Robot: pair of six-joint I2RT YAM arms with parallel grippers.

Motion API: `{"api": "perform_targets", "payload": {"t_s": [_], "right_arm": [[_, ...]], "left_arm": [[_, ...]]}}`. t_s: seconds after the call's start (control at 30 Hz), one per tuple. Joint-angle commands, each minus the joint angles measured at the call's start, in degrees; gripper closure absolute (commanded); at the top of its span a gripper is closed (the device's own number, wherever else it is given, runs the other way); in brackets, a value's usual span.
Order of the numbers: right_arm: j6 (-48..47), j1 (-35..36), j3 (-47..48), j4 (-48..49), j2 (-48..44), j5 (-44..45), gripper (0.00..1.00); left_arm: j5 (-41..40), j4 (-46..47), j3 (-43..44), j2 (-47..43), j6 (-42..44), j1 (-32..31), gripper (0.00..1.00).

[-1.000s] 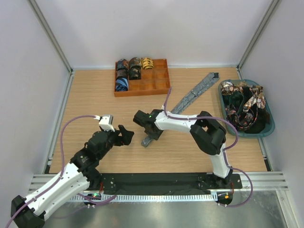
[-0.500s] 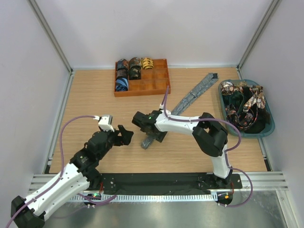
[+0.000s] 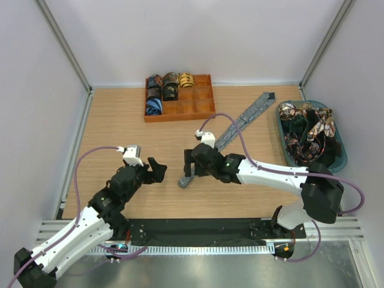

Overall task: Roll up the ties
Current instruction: Roll the tie

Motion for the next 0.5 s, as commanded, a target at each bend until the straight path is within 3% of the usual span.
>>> {"api": "perform_targets", "payload": {"t_s": [0.0,0.13,0.27,0.37,0.47], "right_arm": [[-26.14,0.37,-3.77,13.97,-1.85,-11.37,0.12],[-34.35,0.54,-1.76,12.91,1.49,-17.89,0.12],[-37.54,1.15,0.53,12.56,5.00,-19.04,0.09],[-38.94,1.94,1.24,13.00,7.20,-19.39,0.00],[-39.91,3.00,0.97,14.75,8.79,-19.48,0.01]], "left_arm": [[-1.81,0.97,0.08,0.58,0.84,0.24,0.18],[-2.07,1.15,0.17,1.02,1.11,0.24,0.18],[-2.07,1.24,0.00,1.20,1.28,0.24,0.17],[-2.16,1.24,-0.09,1.37,1.37,0.24,0.17],[-2.24,1.24,0.00,1.37,1.37,0.24,0.17]]}}
